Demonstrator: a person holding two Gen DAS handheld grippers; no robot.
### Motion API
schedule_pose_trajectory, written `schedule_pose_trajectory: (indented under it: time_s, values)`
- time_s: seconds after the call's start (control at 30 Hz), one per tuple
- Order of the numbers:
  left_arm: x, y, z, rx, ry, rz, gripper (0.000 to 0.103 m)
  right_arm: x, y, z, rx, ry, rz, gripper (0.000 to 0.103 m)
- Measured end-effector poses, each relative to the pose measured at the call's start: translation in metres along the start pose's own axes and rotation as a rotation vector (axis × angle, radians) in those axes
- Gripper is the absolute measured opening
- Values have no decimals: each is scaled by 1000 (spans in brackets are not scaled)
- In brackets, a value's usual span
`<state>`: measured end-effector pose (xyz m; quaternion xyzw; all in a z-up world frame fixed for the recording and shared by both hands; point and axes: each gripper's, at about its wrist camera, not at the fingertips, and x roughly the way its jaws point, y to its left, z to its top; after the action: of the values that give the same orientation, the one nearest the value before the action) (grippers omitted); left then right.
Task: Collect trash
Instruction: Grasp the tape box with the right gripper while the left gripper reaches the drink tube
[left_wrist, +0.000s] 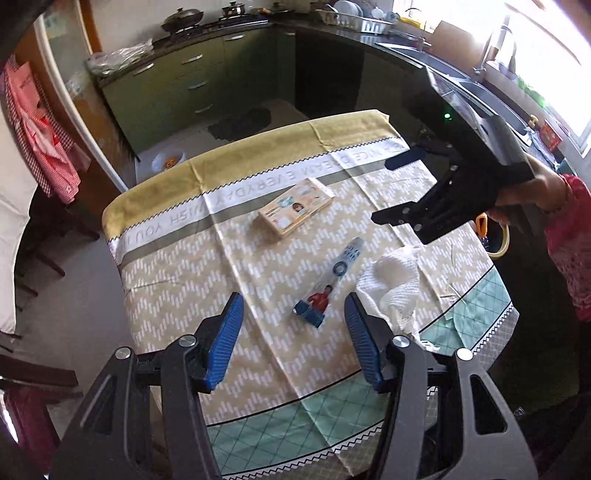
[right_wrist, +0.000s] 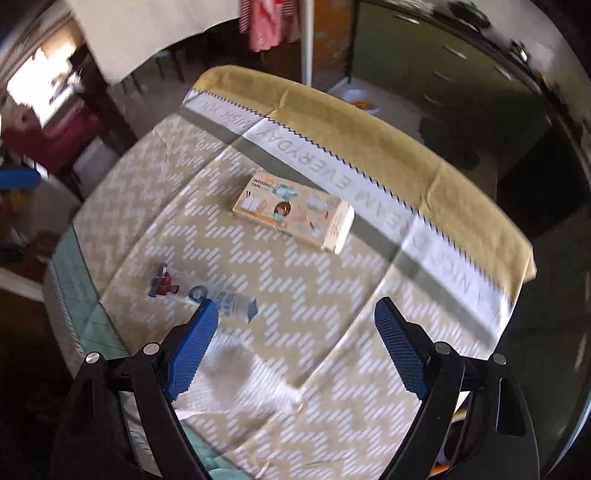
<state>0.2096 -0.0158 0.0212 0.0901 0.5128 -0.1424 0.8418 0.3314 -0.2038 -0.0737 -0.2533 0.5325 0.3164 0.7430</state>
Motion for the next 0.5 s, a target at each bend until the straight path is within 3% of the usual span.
schedule_pose_trajectory:
  time_s: [0.07,0.2,0.5]
  values:
    - [3,18,-8,-32,3,-4,54,21,7,25,-106,70,-7,86]
    - [13,39,-18,-75,21,-14,54,55,5,52,-184,150,23,86]
    - [35,50,-16,-89,63,-14,54,113,-12,102,-231,228,159,90]
